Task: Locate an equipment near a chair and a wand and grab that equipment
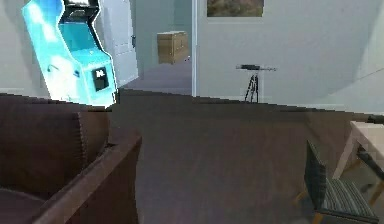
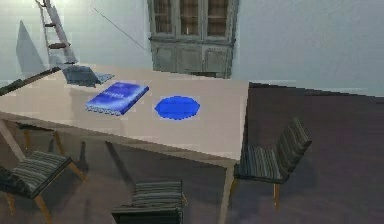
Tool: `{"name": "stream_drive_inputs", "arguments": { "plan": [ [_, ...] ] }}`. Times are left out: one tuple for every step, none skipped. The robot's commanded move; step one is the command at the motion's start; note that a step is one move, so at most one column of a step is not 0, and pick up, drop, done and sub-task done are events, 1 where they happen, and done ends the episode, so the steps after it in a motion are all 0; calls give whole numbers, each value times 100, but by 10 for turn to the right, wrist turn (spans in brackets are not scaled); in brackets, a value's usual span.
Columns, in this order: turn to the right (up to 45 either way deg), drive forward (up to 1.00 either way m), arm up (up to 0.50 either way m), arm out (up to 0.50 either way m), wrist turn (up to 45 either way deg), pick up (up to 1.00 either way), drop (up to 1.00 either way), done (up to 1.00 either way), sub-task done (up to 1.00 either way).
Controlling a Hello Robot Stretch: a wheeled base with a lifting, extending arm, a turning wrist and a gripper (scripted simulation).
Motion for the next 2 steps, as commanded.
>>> {"name": "stream_drive_inputs", "arguments": {
  "plan": [
    [0, 100, 0, 0, 0, 0, 0, 0, 0],
    [-60, 0, 0, 0, 0, 0, 0, 0, 0]
  ]
}}
